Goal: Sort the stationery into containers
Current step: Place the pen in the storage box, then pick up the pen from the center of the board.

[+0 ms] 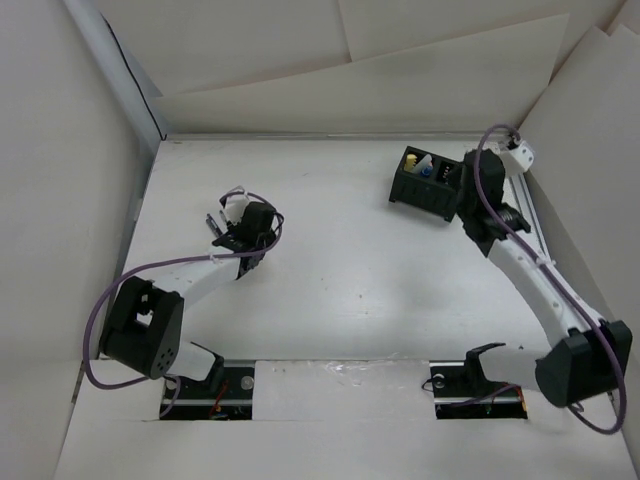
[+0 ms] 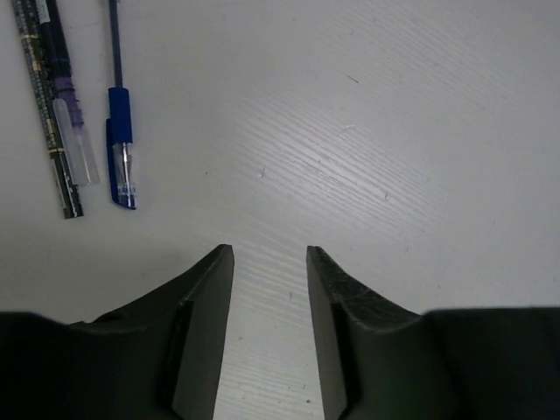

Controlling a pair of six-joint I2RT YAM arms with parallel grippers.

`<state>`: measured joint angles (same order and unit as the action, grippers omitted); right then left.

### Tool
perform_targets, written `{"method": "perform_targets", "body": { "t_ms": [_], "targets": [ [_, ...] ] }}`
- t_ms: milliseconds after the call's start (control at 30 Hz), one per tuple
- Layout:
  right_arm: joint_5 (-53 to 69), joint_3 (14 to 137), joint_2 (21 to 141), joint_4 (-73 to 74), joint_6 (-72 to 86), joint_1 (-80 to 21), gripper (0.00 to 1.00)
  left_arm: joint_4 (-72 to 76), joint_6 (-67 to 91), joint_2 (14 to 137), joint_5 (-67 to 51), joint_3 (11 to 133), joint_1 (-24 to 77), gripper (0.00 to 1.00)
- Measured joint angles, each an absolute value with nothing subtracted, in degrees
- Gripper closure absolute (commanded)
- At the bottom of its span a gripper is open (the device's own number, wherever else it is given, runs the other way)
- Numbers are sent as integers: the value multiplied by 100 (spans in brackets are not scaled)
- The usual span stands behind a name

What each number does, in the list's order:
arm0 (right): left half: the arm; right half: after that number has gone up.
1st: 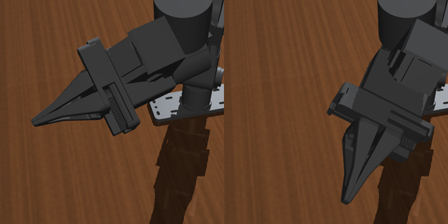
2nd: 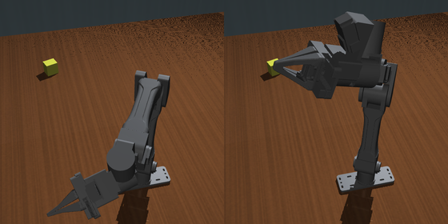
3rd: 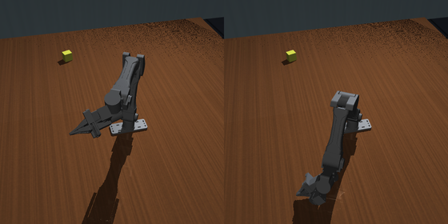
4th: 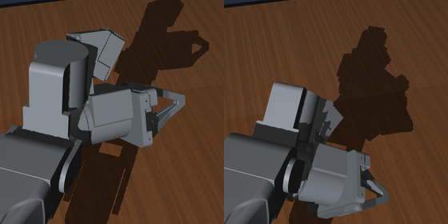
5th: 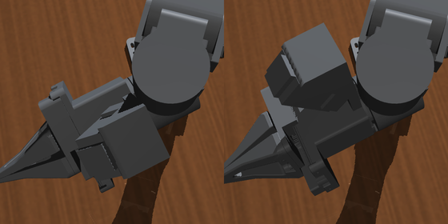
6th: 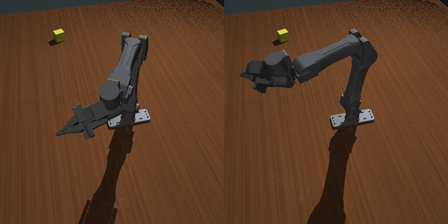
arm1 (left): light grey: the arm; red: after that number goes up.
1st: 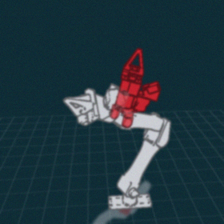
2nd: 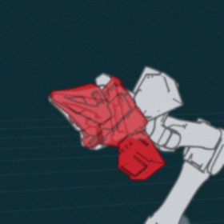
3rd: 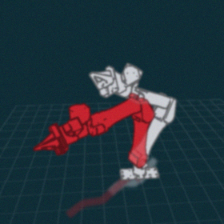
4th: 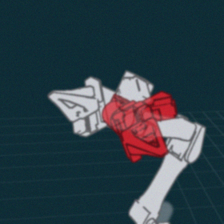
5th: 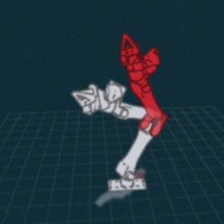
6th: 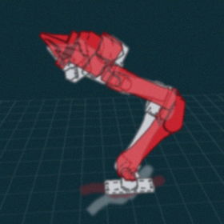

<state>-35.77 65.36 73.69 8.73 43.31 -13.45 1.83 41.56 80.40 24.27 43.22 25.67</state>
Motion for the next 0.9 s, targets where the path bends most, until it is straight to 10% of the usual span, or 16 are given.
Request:
{"method": "perform_targets", "body": {
  "t_ms": [367,567,900],
  "targets": [
    [-2427,5083,6318,484,4414,-2648,100,-445,4510,8055,2451,4493,2003,77],
    [-2217,4974,6455,416,4379,-2867,69,-440,4528,8049,2357,4521,1498,65],
    [-2091,4974,6541,250,4359,-2893,66,-414,4466,9041,2370,5256,965,66]
  ]
}}
